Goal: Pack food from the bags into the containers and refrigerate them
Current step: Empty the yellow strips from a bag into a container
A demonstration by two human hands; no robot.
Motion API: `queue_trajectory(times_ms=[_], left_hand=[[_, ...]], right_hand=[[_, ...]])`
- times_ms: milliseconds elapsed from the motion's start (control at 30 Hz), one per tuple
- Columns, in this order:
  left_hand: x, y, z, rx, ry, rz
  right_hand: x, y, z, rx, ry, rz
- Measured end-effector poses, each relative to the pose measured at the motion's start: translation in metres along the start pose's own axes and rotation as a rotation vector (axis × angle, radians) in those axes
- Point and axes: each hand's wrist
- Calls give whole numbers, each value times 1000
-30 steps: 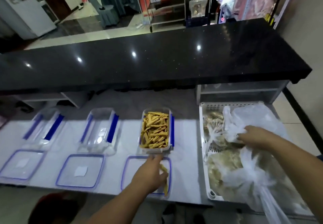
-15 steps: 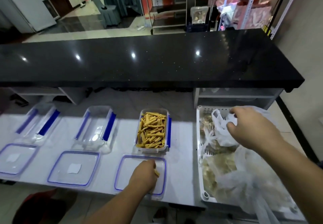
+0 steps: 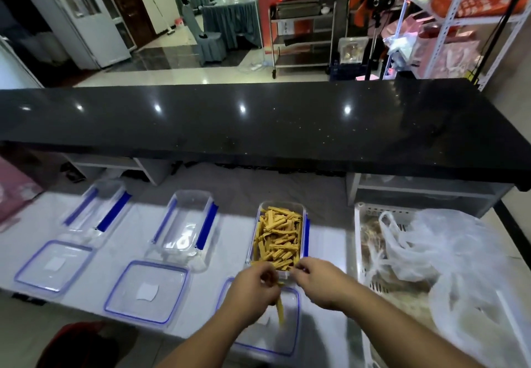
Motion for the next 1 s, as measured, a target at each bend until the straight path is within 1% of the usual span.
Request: queue_trajectory(times_ms=[67, 100, 133, 167, 200, 267, 367, 467, 533, 633, 667, 733, 833, 900, 1000], left_hand=[[-12, -7, 14, -10, 102, -41], [-17, -11, 21, -15, 121, -74], [-22, -15, 26, -16, 124, -101], [-25, -19, 30, -17, 115, -129], [-27, -23, 34, -20, 97, -157], [-27, -34, 40, -21, 59, -212], [-27, -51, 47, 1, -1, -280], [-26, -70, 54, 62, -32, -341], [-23, -82, 57, 64, -75, -373], [-15, -104, 63, -60, -152, -375], [-12, -111, 64, -69, -191, -365], [-7, -123, 62, -18, -330, -384], [0, -129, 55, 76, -550, -477], [4, -128, 48, 80, -622, -543], [8, -121, 38, 124, -654, -564]], right_hand=[[5, -9, -11, -3, -438, -177], [10, -12, -13, 5, -663, -274], [14, -14, -12, 11, -838, -333], [17, -17, -12, 1, -952, -352], [19, -20, -11, -20, -1004, -342], [25, -28, -10, -74, -1013, -314], [32, -41, -14, -164, -975, -302], [31, -55, -17, -226, -916, -296], [28, -63, -21, -285, -799, -289], [21, -76, -27, -419, -545, -302], [20, -79, -28, -453, -431, -302], [21, -83, -28, -467, -216, -301], [31, -83, -31, -433, -21, -277], [34, -82, -35, -429, 78, -244], [32, -80, -38, -434, 202, -222]])
Point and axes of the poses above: each hand's wrist, its own y-axis away from the middle knuckle, its own z-axis out of the back of the hand, x = y × z, and after that the axes turned 9 degrees about z, right-handed
